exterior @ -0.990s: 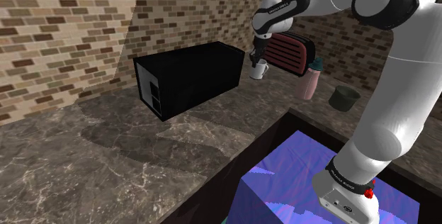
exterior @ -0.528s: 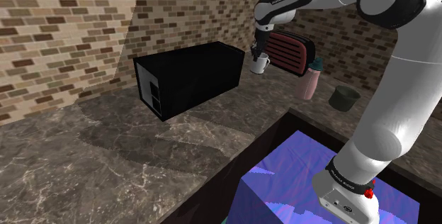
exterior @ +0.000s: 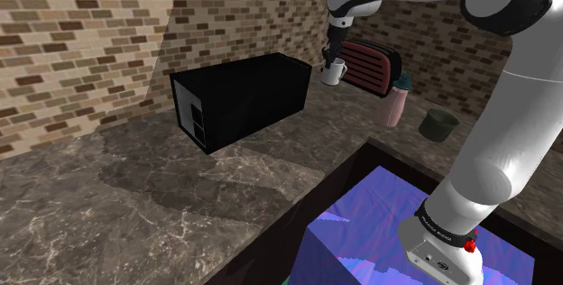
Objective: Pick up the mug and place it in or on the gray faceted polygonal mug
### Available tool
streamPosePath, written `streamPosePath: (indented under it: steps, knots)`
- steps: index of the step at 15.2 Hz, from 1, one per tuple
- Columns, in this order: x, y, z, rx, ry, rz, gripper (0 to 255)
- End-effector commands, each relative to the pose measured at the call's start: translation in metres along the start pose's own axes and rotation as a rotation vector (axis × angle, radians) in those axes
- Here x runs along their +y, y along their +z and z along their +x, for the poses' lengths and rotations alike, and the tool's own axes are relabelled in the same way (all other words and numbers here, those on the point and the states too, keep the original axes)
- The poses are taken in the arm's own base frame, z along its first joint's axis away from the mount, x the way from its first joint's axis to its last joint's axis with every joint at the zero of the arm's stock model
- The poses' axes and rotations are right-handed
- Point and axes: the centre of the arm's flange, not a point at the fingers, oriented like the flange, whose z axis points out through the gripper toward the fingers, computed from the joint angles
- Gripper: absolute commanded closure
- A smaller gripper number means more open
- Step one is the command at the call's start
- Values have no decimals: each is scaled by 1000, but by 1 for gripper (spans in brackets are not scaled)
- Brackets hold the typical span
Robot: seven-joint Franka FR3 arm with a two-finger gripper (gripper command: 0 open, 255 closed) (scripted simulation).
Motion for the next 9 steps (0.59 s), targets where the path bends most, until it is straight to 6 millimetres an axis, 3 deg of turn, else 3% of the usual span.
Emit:
streamPosePath:
  steps: [1, 9]
  knots:
    - [1, -10, 1, 0, 0, 0, 255]
    - [4, -52, 3, 0, 0, 0, 255]
